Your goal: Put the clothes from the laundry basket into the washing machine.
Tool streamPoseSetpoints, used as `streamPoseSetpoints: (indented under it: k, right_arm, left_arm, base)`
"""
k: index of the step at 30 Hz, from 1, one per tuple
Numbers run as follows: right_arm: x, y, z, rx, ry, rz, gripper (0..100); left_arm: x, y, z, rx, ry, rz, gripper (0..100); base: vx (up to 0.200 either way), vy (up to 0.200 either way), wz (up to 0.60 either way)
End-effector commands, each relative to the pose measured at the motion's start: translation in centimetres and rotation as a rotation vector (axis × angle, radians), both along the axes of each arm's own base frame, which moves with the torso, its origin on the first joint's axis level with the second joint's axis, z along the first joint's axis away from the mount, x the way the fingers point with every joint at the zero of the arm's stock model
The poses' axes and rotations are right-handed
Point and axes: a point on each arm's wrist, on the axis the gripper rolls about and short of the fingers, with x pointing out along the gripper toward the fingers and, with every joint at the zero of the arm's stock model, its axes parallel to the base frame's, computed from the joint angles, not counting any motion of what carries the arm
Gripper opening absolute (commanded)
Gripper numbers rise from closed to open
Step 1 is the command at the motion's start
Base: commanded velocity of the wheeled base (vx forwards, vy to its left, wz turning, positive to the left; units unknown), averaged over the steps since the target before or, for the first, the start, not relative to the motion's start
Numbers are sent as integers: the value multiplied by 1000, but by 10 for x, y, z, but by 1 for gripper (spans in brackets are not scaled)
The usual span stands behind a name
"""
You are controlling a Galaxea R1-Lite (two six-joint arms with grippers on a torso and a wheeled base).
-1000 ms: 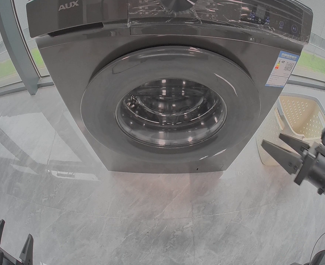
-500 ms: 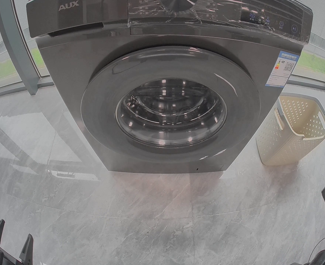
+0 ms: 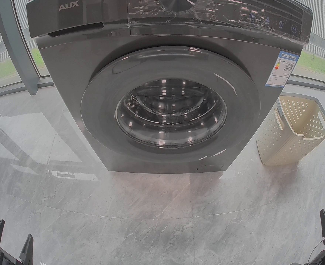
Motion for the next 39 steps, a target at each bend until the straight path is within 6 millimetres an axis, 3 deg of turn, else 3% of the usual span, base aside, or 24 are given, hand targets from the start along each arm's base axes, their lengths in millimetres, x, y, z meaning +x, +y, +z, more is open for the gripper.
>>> streamPoseSetpoints:
  k: [1,7,15,21,39]
  right_arm:
    - [-1,0,-1,-9,-40,-84,100]
    - [-3,0,6,-143,-51,-97,100]
    - [-5,1,-7,-160,52,-222,100]
    - [-11,9,-13,-126,-26,87,100]
    - [-10,9,-19,-94,-1,93,100]
  left_arm:
    - [0,0,-5,0,6,0,100]
    - [0,0,-5,0,6,0,100]
    - [0,0,-5,0,6,0,100]
    - [0,0,-5,0,6,0,100]
    - [0,0,-5,0,6,0,100]
  base:
    - [0,0,0]
    - [0,0,0]
    - [0,0,0]
    - [0,0,0]
    - [0,0,0]
